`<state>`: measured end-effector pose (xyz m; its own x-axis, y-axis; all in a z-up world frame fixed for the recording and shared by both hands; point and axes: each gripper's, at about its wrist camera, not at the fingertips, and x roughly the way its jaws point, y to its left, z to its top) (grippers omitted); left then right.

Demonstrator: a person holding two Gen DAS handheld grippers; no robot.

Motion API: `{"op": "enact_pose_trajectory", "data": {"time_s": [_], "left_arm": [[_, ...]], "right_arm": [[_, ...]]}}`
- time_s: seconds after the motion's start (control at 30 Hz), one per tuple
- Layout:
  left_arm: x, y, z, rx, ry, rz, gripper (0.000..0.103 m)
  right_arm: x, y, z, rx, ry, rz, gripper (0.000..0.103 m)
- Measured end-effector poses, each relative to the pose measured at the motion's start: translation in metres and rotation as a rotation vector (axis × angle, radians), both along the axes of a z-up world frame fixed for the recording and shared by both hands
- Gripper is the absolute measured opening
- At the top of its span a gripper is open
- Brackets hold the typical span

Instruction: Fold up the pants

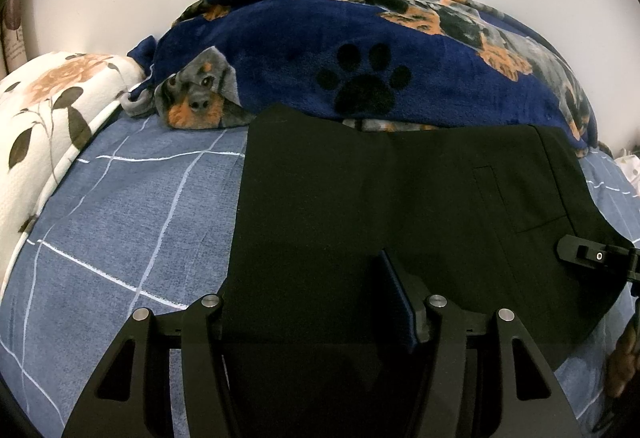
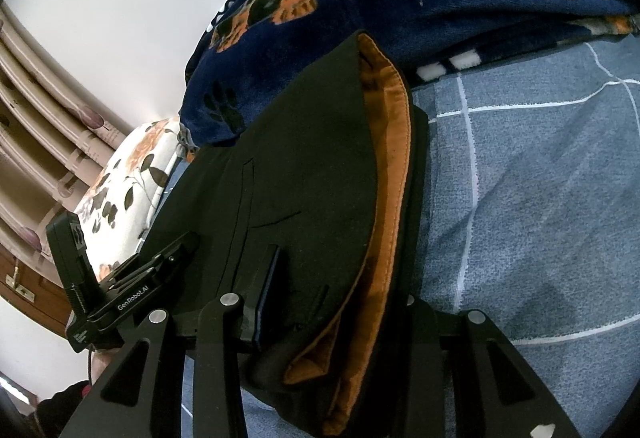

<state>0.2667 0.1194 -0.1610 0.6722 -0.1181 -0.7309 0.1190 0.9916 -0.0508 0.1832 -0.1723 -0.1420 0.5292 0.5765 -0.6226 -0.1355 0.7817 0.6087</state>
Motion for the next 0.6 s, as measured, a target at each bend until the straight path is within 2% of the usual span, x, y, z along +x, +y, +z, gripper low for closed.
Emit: {"op": "enact_pose_trajectory", "data": {"time_s": [0.6], "left_arm": [[0.0001,0.0005,0.0004,0.002,0.0,0.003,0.061]], "right_arm": [[-0.0002,0.0004,0.0,-0.005,-0.002,0.001,0.033]]}}
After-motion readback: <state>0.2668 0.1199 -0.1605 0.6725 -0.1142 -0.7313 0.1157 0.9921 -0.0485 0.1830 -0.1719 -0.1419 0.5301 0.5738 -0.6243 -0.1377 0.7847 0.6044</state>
